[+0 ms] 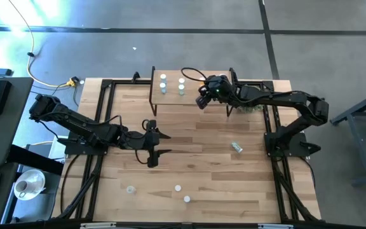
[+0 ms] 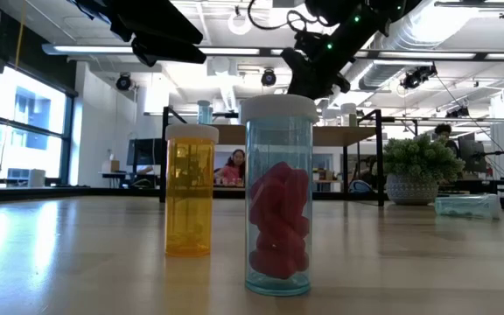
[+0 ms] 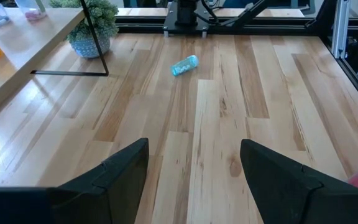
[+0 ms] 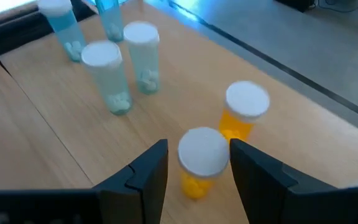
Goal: Pick and place medicine bottles onto shelf by color
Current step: Put the top orange pill bottle on the shelf aligned with the other orange pill bottle, then adjust the transparent pill bottle
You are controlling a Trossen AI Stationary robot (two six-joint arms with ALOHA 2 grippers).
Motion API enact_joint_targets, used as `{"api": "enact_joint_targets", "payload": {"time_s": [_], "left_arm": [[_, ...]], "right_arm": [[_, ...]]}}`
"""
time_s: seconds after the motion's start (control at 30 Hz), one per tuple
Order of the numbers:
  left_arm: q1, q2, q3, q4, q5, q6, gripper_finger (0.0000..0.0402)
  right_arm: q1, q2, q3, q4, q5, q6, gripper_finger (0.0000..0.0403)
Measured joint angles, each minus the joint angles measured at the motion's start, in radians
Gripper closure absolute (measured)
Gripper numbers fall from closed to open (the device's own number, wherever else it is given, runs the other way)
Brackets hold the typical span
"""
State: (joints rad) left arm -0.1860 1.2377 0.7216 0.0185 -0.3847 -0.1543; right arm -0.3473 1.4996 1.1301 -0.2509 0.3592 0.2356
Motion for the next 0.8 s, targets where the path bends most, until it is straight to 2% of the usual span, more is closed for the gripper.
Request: {"api": "enact_joint_targets", "payload": {"time_s": [0.23, 0.47, 0.6, 0.8], "left_arm": [[0.000, 0.000, 0.000, -0.002, 0.000, 0.000, 0.0158], [0.000, 0.000, 0.000, -0.007, 0.000, 0.000, 0.0158], [0.000, 0.000, 0.000, -0.007, 0.000, 0.000, 0.0158], [0.000, 0.000, 0.000, -0.007, 0.000, -0.001, 0.0158]], "right_arm": [[0.003, -0.069, 0.001, -0.032, -0.001, 0.000, 0.0240], [0.003, -0.186, 0.002, -0.153, -0.001, -0.006, 0.0240], [0.001, -0.245, 0.002, -0.205, 0.047, 0.011, 0.0240], [0.000, -0.289, 0.002, -0.323, 0.194, 0.047, 0.0240]]}}
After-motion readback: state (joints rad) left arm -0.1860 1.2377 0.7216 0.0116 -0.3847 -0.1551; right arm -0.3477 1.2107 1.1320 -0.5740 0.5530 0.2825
